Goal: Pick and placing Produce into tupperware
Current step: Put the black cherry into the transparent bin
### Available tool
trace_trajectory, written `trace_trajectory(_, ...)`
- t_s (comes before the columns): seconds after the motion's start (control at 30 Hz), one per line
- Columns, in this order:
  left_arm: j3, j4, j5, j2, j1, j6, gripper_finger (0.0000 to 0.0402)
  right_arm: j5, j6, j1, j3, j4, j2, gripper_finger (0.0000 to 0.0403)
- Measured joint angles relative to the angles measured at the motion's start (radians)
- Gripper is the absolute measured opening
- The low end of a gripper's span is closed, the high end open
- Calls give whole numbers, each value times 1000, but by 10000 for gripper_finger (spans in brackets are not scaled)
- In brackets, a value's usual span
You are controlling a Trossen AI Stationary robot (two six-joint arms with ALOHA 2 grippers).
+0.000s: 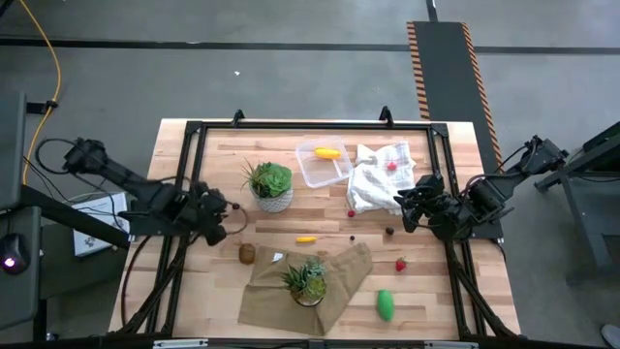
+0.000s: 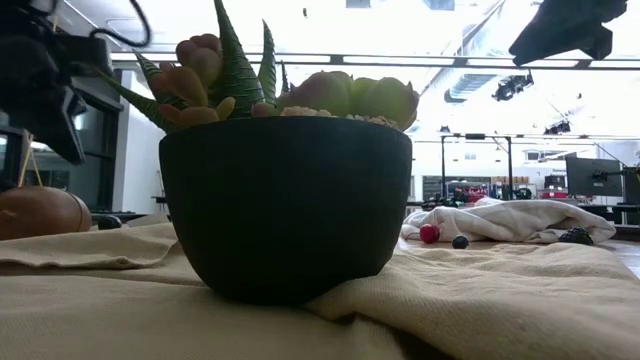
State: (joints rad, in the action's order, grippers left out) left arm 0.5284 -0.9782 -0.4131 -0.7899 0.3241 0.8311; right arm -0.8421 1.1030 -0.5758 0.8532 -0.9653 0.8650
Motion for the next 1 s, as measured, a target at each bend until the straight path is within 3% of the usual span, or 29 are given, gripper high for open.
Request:
trace_trajectory(0.37,0,72,221,-2,-267,-183,62,-1,-2,0,0,6,0,94)
trace_trajectory(0.53,0,66,267,-14,-346,-219,62,-1,-5,0,0,6,0,94)
trace_trajectory(0.67,0,63,309,-14,-388,-224,62,1,-11,0,0,6,0,94)
trace_trajectory(0.87,17,54,462,-13,-409,-232,62,5,-21,0,0,5,0,94)
trace_trajectory(1.0,55,20,475,-12,-409,-246,62,6,-30,0,0,6,0,94)
